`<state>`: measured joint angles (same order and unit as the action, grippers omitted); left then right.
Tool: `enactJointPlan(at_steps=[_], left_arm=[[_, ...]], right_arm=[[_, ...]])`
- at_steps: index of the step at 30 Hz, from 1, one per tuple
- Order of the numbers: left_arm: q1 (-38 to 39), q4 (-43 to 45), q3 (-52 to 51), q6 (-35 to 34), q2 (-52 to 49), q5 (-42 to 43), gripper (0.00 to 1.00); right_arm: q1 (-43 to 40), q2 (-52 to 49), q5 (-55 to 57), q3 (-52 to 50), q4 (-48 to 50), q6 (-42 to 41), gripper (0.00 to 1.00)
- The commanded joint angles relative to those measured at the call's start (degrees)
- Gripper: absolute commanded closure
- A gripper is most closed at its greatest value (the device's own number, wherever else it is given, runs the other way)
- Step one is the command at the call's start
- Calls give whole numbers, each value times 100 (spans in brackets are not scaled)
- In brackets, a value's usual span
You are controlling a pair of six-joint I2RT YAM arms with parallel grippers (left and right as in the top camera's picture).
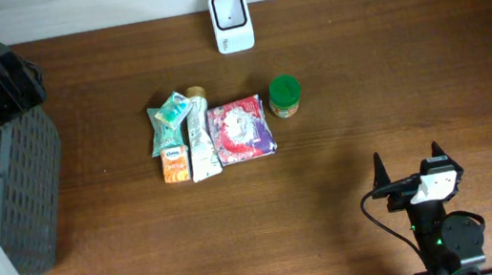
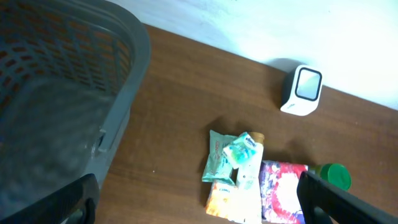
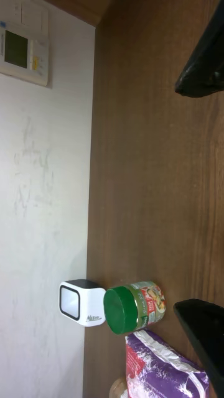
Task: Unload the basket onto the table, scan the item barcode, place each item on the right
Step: 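Move the left gripper back over the basket, then move the right gripper from rest toward the green-lidded jar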
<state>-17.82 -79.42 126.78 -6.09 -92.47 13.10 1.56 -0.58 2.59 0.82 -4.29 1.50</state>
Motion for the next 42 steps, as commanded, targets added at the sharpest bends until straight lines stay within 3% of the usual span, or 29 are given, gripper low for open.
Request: enactJointPlan(at_steps=[1, 4, 6, 14, 16, 20, 25, 30, 32, 35, 39, 41, 42], left_arm=[[-28, -179, 81, -70, 109, 595, 1], [-20, -553, 66, -68, 103, 612, 1], [-24, -535, 66, -68, 103, -391, 1], [-24, -551, 66, -68, 103, -459, 1], [-24, -551, 66, -68, 103, -459, 1], [-24, -551, 66, -68, 103, -459, 1], [-24, -551, 66, -68, 103, -459, 1], [-24, -551, 66, -68, 103, -459, 1], [-24, -551, 66, -68, 103, -459, 1], [-24, -551, 66, -68, 103, -459, 1], [-24, -551, 66, -68, 103, -459, 1], [-24, -551, 66, -68, 103, -459, 1], [-24, -551, 66, -68, 103, -459, 1]], right_arm=[[-24, 37, 68, -50, -17, -28, 1], [-24, 37, 68, -50, -17, -28, 1], [-24, 37, 68, -50, -17, -28, 1], [-24, 37, 160, -50, 59, -26, 1], [-9, 37, -726, -50, 855, -273, 2], [-9, 37, -3954, -50, 2135, -542, 1], [-9, 37, -3139, -44, 4133, -544, 1], [-11, -251, -2229, 702, 4203, -472, 1], [-13, -835, -2221, 1287, 3853, -474, 1], [-13, -2304, -2247, 2826, 2293, -476, 2], [-13, -4662, -2258, 6151, -1897, -192, 1], [-13, -5449, -2839, 7069, -3049, -197, 1], [-9, -5849, -3744, 7263, -3399, -260, 2]])
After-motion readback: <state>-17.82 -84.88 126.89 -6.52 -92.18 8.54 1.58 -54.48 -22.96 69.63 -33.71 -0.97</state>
